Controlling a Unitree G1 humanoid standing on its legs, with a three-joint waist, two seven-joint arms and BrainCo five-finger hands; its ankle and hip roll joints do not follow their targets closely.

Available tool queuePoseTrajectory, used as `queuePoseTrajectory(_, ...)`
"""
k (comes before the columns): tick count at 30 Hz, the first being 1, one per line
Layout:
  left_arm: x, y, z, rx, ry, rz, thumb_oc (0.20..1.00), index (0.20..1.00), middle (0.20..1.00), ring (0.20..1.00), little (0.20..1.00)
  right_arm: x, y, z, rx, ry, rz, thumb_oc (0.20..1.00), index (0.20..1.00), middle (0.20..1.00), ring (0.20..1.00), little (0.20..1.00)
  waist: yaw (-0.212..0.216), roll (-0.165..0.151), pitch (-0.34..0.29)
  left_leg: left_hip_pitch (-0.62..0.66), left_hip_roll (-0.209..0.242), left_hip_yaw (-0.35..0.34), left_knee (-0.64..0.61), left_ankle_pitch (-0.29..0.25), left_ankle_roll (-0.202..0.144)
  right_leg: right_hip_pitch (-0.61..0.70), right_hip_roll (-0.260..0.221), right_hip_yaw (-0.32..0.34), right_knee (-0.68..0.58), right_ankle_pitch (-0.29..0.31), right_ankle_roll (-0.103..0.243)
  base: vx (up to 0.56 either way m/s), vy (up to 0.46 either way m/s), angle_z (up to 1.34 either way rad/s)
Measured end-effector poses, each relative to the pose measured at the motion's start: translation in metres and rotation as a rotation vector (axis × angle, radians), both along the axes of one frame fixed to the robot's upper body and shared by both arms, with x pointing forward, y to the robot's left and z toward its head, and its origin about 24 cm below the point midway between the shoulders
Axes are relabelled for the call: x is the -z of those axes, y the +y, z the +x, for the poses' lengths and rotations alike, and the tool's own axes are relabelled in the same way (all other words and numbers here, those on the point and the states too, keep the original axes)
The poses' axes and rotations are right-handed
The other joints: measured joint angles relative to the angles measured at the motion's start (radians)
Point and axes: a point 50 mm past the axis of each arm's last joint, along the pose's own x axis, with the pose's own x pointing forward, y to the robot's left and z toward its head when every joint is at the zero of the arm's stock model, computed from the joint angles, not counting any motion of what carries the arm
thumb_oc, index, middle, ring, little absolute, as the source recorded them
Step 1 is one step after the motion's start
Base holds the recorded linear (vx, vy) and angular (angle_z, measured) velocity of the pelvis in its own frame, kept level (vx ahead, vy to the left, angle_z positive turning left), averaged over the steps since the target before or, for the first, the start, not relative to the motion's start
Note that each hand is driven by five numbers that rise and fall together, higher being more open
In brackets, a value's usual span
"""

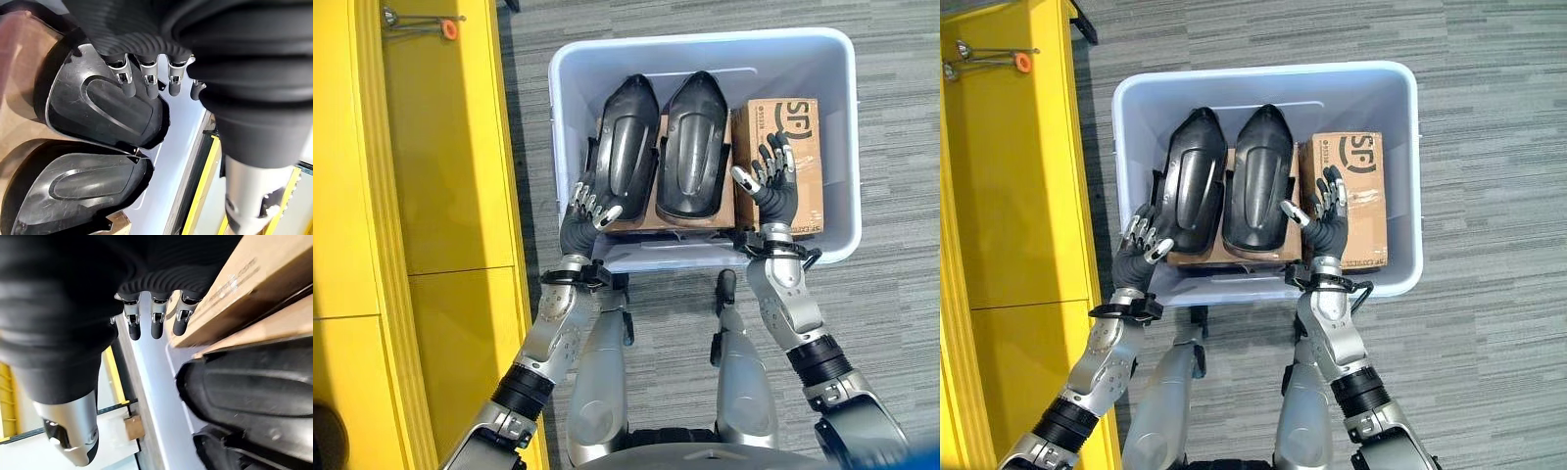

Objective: Move parts from the plastic box to the shelf.

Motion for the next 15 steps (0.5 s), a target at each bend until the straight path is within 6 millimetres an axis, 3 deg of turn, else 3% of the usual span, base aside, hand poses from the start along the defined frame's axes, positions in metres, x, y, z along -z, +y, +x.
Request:
queuePoseTrajectory(6,0.000,0.000,0.000,-0.003,0.002,0.000,1.000,1.000,1.000,1.000,1.000,0.003,-0.002,0.003,0.028,0.018,0.002,1.000,1.000,1.000,1.000,1.000,0.004,0.000,0.000,-0.016,-0.003,-0.002,-0.001,0.002,0.000,-0.015,-0.002,-0.001,0.001,0.001,0.001,0.00,0.000,0.00)
queuePoseTrajectory(9,-0.001,0.001,-0.001,-0.006,-0.009,-0.002,1.000,1.000,1.000,1.000,1.000,0.009,-0.004,0.019,0.074,0.077,-0.017,1.000,1.000,1.000,1.000,1.000,0.007,0.002,0.000,-0.026,-0.004,-0.001,-0.001,0.004,0.002,-0.027,-0.003,0.000,0.002,0.002,0.003,0.00,0.000,0.00)
queuePoseTrajectory(15,-0.007,-0.004,-0.001,0.016,-0.036,-0.010,1.000,1.000,1.000,1.000,1.000,0.000,-0.005,0.029,0.113,0.073,-0.015,1.000,1.000,1.000,1.000,1.000,0.023,0.017,0.008,-0.057,-0.008,0.001,-0.004,0.011,0.003,-0.061,-0.007,0.001,0.004,0.007,0.009,0.00,0.000,0.00)
